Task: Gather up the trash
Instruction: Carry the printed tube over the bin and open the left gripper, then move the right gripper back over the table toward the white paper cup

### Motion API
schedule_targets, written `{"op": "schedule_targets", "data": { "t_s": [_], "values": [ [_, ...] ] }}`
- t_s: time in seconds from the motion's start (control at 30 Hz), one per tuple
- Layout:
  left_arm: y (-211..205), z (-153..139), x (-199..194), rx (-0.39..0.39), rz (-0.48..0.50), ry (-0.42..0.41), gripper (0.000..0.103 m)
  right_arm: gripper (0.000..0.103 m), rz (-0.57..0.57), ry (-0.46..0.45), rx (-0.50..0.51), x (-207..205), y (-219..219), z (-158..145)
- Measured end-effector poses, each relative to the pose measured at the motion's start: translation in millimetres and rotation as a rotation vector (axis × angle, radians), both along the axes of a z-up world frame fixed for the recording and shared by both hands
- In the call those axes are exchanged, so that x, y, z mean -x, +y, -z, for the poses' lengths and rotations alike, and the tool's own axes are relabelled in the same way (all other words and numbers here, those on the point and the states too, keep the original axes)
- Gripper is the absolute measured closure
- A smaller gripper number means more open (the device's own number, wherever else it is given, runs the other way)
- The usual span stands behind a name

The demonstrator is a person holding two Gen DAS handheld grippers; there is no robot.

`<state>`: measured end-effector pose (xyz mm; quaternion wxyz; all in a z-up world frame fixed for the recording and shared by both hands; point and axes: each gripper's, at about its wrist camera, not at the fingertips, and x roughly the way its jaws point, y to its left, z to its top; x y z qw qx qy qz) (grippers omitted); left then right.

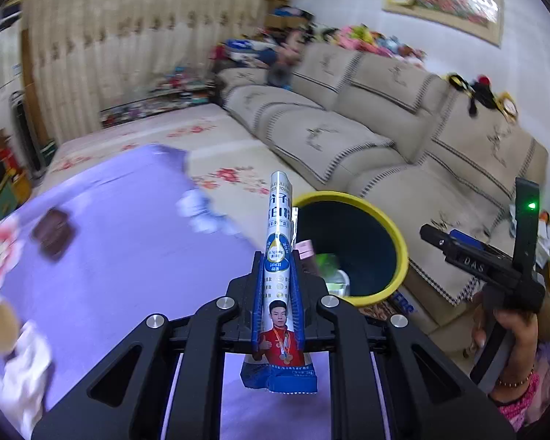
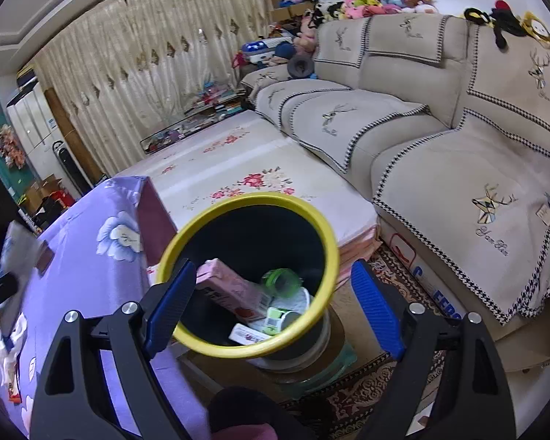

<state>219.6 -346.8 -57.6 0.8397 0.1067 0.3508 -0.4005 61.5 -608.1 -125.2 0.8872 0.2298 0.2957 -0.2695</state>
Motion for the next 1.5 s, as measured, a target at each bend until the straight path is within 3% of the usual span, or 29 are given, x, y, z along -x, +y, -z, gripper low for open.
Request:
{"op": "schedule_targets", "data": {
  "t_s": [0.27,0.53,0.63,0.7,0.73,0.83,0.93,1.0,1.07,1.2,1.5],
  "values": [
    [-107,30,-13,-0.036,0.127,0.059,0.089,0.021,0.076,0.011,-0.001,18,-26,6],
    [-170,67,-27,-0.070,0.162,0.141,0.088,0.021,0.134,0.042,0.013,30,-44,11],
    [-187,81,-33,-0.089,0.152,0.160,0.076,0.021,0.143,0.048,0.011,32,-46,13],
    [-194,85,-38,-0.089,0.140,0.172,0.056,0.021,0.147,0.049,0.012,33,-47,13],
    [-194,84,-39,-0.082,0.126,0.170,0.053,0.021,0.147,0.050,0.014,34,-47,12],
    [-177,71,-39,-0.051,0.100,0.148,0.044,0.021,0.146,0.046,0.018,35,-44,9],
    [-146,42,-26,0.012,0.061,0.085,0.028,0.021,0.140,0.038,0.023,36,-41,6],
    [-120,20,-11,0.054,0.038,0.020,0.009,0.021,0.133,0.034,0.026,35,-37,5],
    [-89,-1,4,0.087,0.017,-0.041,0.005,0.021,0.119,0.032,0.029,32,-31,2],
    [-32,-27,22,0.133,-0.040,-0.069,0.005,0.020,0.078,0.025,0.036,23,-14,-3],
    [112,-40,42,0.157,-0.276,-0.138,0.005,0.020,-0.035,0.018,0.062,0,33,-14]
  ]
}}
